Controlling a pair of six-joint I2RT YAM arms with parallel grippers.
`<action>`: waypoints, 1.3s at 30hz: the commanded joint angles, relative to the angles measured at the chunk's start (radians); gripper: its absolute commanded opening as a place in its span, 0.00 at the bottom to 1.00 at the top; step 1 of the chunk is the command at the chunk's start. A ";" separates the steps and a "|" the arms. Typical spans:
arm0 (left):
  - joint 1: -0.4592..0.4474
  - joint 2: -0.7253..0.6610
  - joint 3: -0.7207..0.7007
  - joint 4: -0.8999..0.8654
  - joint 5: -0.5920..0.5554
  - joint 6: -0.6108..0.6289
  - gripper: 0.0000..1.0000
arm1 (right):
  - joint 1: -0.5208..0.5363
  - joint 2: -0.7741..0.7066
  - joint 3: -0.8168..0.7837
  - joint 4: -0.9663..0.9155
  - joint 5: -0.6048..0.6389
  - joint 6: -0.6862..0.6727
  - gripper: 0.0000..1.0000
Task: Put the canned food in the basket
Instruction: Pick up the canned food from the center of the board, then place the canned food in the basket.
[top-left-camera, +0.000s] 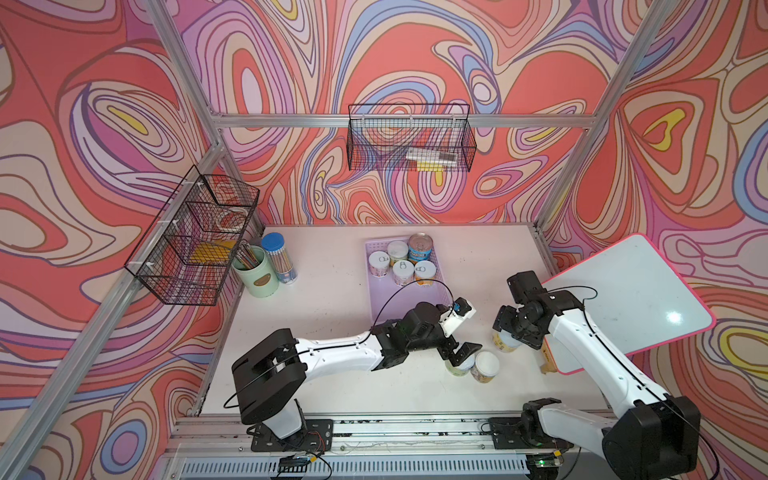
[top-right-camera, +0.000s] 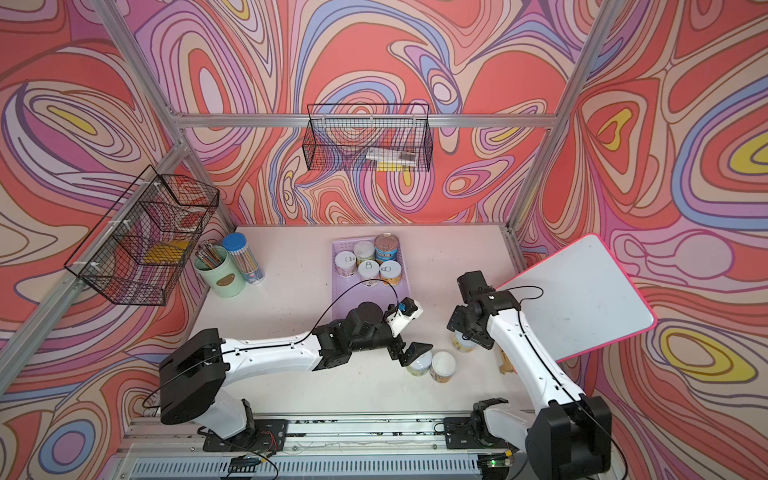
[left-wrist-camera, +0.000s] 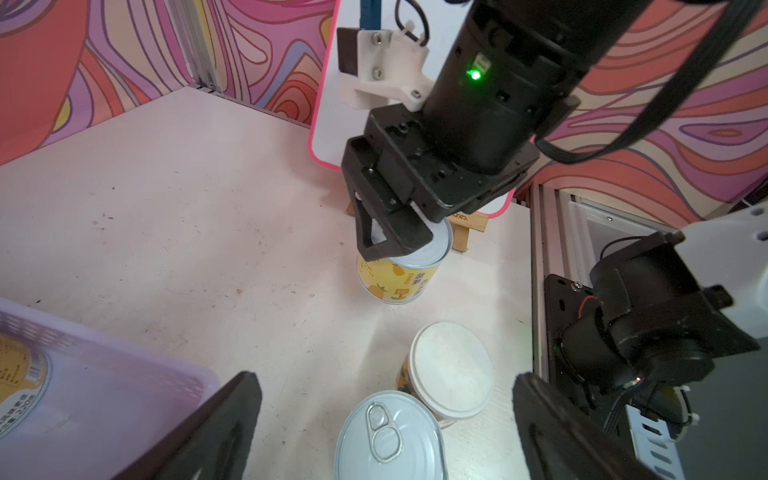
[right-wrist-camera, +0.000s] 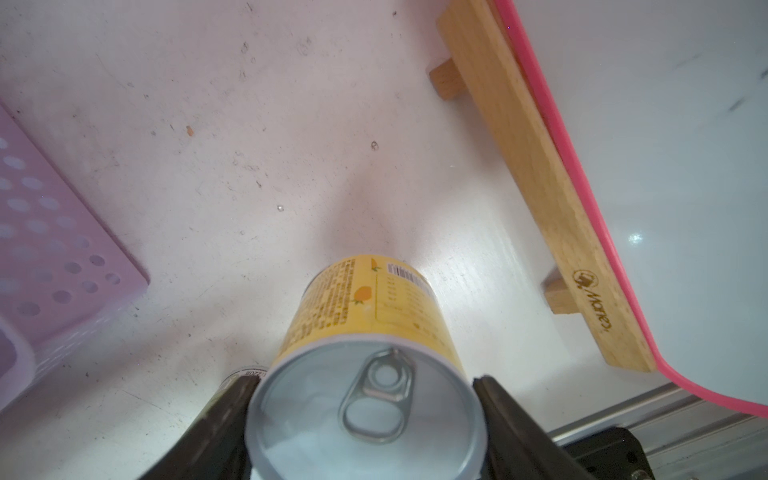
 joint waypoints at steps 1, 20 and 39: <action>0.040 -0.058 -0.046 0.046 -0.004 -0.038 0.99 | -0.004 -0.013 0.041 0.043 -0.019 -0.018 0.18; 0.254 -0.305 -0.251 0.020 -0.033 -0.105 0.99 | 0.260 0.264 0.399 0.077 0.088 -0.020 0.16; 0.443 -0.674 -0.496 -0.123 -0.120 -0.190 0.99 | 0.451 0.559 0.654 0.261 -0.044 -0.253 0.02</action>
